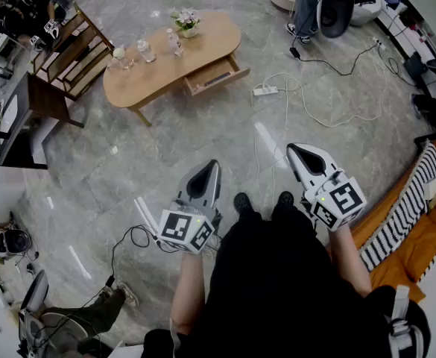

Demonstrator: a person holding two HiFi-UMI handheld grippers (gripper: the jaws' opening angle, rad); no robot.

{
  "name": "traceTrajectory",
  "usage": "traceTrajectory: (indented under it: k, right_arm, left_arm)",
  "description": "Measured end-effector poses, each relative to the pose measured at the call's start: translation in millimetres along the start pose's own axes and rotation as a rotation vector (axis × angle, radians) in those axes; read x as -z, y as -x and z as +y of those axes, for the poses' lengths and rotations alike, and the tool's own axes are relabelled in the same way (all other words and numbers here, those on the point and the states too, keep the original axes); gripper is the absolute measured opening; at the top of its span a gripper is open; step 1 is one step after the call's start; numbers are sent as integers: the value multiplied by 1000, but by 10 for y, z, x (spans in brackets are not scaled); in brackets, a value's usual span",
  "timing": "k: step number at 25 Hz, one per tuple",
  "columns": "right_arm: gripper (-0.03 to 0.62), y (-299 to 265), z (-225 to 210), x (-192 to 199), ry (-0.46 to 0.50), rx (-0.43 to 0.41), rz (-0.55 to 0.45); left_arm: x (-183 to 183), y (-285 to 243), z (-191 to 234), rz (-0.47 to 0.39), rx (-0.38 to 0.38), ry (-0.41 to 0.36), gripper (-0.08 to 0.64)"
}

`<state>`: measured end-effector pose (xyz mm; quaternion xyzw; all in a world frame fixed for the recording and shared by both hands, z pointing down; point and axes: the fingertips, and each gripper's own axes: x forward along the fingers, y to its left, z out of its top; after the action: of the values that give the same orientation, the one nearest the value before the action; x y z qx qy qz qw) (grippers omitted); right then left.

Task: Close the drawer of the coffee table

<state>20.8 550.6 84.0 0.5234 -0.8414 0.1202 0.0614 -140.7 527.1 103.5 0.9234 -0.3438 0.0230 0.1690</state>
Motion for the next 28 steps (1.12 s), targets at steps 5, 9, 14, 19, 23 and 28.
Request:
traceTrajectory:
  k: [5, 9, 14, 19, 23, 28]
  right_arm:
    - [11, -17, -65, -83, 15, 20, 7]
    - [12, -7, -27, -67, 12, 15, 3]
    - [11, 18, -26, -67, 10, 10, 17]
    - [12, 37, -92, -50, -19, 26, -10]
    - [12, 53, -100, -18, -53, 32, -22]
    - [12, 80, -231, 97, -92, 51, 13]
  left_arm:
    - [-62, -69, 47, -8, 12, 9, 14]
    - [-42, -66, 63, -6, 9, 5, 14]
    - [-66, -53, 55, -15, 11, 12, 14]
    - [-18, -48, 95, -32, 7, 35, 14]
    - [50, -78, 143, -19, 31, 58, 14]
    - [154, -170, 143, 6, 25, 88, 14]
